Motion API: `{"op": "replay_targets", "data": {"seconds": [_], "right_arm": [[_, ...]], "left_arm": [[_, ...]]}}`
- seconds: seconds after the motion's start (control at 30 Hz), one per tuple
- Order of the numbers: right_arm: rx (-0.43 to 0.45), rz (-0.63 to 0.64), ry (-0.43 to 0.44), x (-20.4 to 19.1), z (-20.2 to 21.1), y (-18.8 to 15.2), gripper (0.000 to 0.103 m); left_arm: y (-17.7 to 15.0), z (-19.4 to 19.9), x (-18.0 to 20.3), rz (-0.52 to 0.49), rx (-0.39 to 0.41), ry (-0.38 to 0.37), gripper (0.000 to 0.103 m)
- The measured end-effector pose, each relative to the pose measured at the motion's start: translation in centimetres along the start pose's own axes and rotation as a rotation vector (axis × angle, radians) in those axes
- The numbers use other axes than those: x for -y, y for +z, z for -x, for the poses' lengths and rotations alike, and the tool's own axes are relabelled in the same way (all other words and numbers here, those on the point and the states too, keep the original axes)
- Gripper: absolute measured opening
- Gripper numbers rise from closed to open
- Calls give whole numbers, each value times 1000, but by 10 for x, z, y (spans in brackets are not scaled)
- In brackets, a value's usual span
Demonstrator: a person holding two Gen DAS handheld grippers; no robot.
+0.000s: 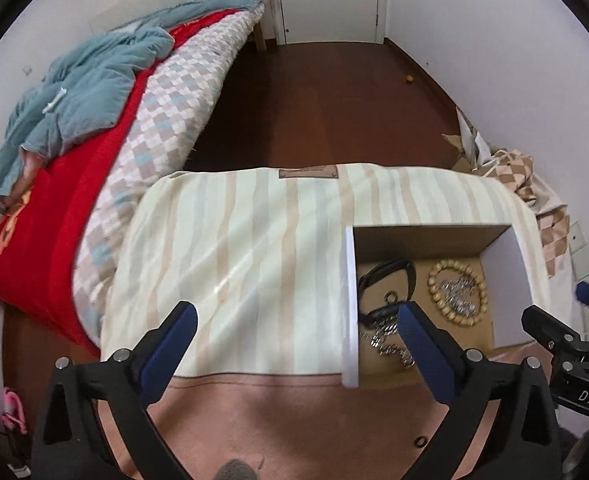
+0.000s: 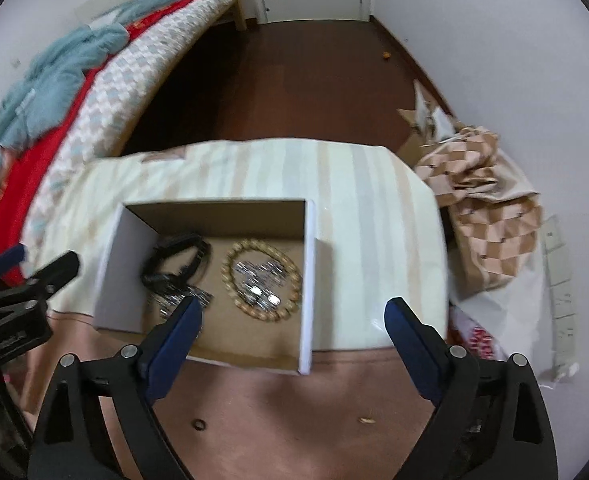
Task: Organize jewelry
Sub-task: 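Withdraw both grippers from the box back over the table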
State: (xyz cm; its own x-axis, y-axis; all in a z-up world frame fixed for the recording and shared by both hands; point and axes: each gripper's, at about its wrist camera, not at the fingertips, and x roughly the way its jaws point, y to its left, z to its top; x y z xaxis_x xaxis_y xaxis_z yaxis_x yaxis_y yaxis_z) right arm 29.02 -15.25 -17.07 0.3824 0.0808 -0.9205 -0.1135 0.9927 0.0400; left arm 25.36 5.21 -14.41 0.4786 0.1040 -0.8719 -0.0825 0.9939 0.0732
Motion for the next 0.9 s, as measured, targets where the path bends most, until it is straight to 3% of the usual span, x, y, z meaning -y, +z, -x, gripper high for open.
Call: {"op": "replay_targets", "data": {"seconds": [0.07,0.37,0.9], "right_arm": [[0,9,-30,-3,1,-6,101],[44,10,-54,-8,30,-20,101],[212,19,-81,-19,126,-46,101]], "left_arm": [[-6,4,1,-6,5,10,102],[-22,37,-1,4,44,12,103],[-45,122,-3,1,175,-10,102]]}}
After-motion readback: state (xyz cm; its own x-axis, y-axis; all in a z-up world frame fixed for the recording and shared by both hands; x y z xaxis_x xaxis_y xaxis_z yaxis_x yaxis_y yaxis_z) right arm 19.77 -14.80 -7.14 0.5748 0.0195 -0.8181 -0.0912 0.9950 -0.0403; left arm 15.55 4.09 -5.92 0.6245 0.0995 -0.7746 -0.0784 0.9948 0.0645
